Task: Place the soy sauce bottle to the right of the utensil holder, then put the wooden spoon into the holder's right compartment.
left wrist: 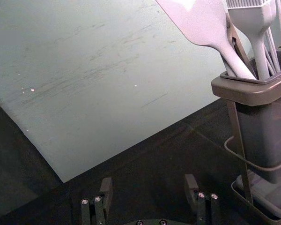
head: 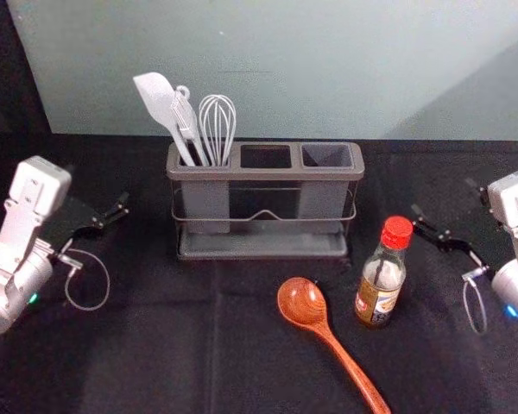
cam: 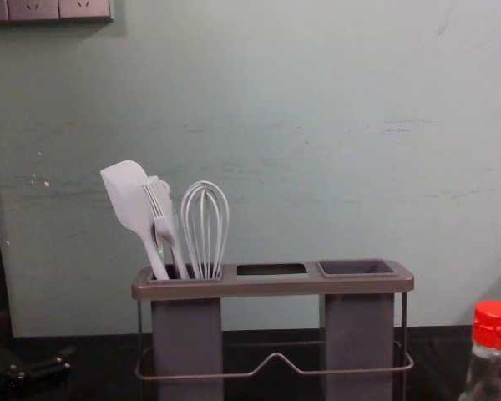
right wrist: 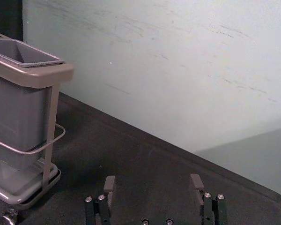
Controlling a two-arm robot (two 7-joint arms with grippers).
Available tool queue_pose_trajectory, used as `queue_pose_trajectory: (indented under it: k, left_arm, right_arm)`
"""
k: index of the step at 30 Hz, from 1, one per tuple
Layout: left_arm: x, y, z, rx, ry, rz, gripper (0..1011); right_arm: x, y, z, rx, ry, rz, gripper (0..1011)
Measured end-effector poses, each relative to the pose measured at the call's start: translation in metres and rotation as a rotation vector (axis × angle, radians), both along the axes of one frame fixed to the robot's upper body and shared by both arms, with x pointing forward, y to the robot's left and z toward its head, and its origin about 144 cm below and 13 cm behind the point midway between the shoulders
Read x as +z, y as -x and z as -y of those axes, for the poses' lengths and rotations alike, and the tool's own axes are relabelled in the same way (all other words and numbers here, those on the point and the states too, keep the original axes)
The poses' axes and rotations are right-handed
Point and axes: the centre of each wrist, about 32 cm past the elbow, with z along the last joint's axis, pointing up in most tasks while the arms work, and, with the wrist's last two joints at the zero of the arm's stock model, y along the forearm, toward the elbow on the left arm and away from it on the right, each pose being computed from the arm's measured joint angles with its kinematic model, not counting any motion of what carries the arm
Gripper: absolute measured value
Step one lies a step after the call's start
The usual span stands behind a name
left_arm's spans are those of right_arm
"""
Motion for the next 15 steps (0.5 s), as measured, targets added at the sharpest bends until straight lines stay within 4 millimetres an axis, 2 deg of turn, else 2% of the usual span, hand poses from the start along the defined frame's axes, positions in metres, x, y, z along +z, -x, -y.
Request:
queue_pose_trajectory:
  k: [15]
  left_arm:
    - [0.0000, 0.0000, 0.0000, 0.000, 0.000, 0.000, 1005]
  right_arm:
    - [0.0000, 0.0000, 0.0000, 0.000, 0.000, 0.000, 1003]
